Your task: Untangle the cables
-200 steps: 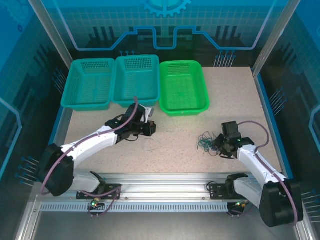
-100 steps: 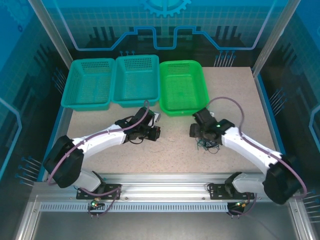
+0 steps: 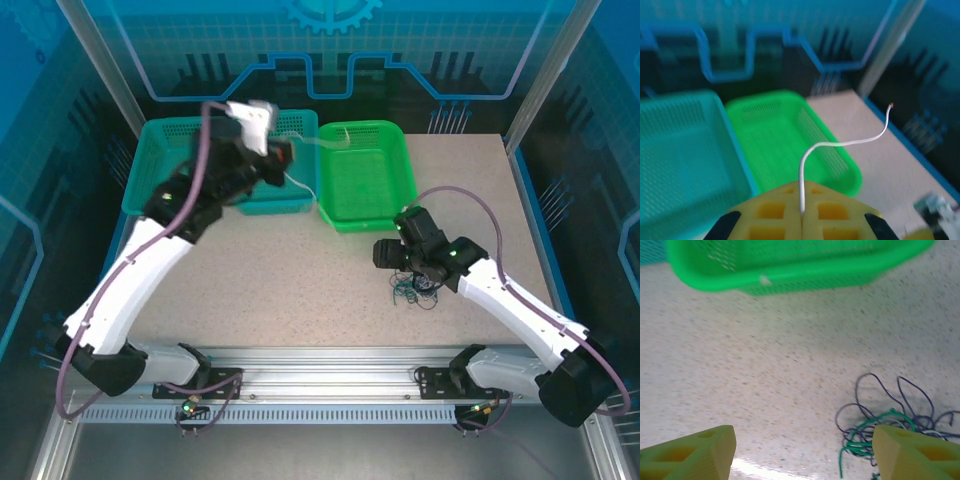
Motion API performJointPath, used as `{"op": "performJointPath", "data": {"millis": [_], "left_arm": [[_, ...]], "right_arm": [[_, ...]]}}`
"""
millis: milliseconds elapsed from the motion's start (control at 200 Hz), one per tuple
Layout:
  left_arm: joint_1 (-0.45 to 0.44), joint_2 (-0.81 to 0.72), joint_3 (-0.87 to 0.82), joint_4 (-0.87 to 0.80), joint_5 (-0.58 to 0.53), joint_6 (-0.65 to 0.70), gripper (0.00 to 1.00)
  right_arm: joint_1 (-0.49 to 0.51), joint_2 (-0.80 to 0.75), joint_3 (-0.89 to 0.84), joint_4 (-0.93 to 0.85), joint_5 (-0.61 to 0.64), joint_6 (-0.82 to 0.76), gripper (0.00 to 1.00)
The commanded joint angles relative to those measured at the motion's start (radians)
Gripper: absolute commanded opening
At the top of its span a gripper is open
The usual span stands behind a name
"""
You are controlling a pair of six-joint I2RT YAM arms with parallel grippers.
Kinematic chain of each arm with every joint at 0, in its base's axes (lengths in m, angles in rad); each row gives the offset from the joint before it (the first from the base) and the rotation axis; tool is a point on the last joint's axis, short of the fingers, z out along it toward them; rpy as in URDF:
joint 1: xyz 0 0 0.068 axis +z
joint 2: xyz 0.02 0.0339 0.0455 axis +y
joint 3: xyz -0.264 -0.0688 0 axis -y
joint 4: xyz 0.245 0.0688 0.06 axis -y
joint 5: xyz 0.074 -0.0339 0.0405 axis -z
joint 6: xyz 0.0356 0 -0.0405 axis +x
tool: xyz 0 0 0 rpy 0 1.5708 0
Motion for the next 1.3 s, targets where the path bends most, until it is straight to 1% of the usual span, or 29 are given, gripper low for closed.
{"op": "performJointPath", "data": {"millis": [0, 60, 145, 290, 375, 460, 550, 640, 785, 815, 885, 925, 960, 1040, 1111, 1186, 1241, 1296], "left_arm": [[0.116, 0.055, 0.144, -0.090, -0.077, 0.110, 0.00], [0.204, 0.100, 0.234, -0.083, -0.053, 0.113, 0.00], [0.316, 0.180, 0.353, -0.084, -0.048, 0.127, 0.00], [0.503, 0.295, 0.451, -0.081, -0.042, 0.088, 0.00], [0.601, 0.345, 0.447, -0.084, -0.016, 0.054, 0.00], [0.684, 0.397, 0.415, -0.077, 0.076, 0.009, 0.00], [0.753, 0.448, 0.341, -0.051, 0.171, -0.031, 0.00], [0.801, 0.510, 0.282, -0.027, 0.232, -0.050, 0.00], [0.821, 0.598, 0.259, -0.040, 0.253, -0.038, 0.01], [0.822, 0.602, 0.250, -0.039, 0.257, -0.038, 0.08], [0.824, 0.591, 0.224, -0.033, 0.255, -0.057, 0.34], [0.826, 0.568, 0.193, -0.017, 0.256, -0.071, 0.46], [0.826, 0.538, 0.161, 0.003, 0.264, -0.090, 0.53], [0.826, 0.444, 0.071, 0.065, 0.300, -0.149, 0.64], [0.818, 0.336, -0.028, 0.135, 0.341, -0.211, 0.68], [0.790, 0.221, -0.127, 0.186, 0.393, -0.263, 0.67], [0.740, 0.138, -0.203, 0.207, 0.419, -0.280, 0.66], [0.661, 0.051, -0.276, 0.221, 0.430, -0.274, 0.66]], "right_arm": [[-0.013, -0.011, 0.022, -0.033, -0.049, -0.020, 0.73], [-0.013, -0.018, 0.023, -0.027, -0.065, -0.012, 0.73], [-0.013, -0.021, 0.036, -0.033, -0.077, -0.013, 0.73], [-0.013, -0.030, 0.059, -0.067, -0.063, -0.016, 0.74], [-0.015, -0.043, 0.059, -0.074, -0.058, -0.013, 0.74], [-0.014, -0.052, 0.056, -0.074, -0.055, -0.008, 0.74], [-0.015, -0.049, 0.055, -0.077, -0.055, 0.001, 0.74], [-0.018, -0.051, 0.057, -0.091, -0.059, 0.008, 0.75], [-0.040, -0.083, 0.043, -0.105, -0.056, 0.036, 0.76], [-0.051, -0.092, 0.039, -0.111, -0.055, 0.046, 0.77], [-0.086, -0.115, 0.025, -0.121, -0.057, 0.067, 0.79], [-0.114, -0.127, 0.016, -0.131, -0.064, 0.079, 0.80], [-0.142, -0.136, 0.008, -0.137, -0.075, 0.085, 0.82], [-0.219, -0.155, -0.012, -0.151, -0.115, 0.090, 0.83], [-0.289, -0.170, -0.038, -0.150, -0.155, 0.095, 0.83], [-0.362, -0.176, -0.069, -0.145, -0.179, 0.098, 0.84], [-0.408, -0.172, -0.103, -0.145, -0.182, 0.102, 0.84], [-0.453, -0.157, -0.126, -0.152, -0.179, 0.112, 0.84]]}}
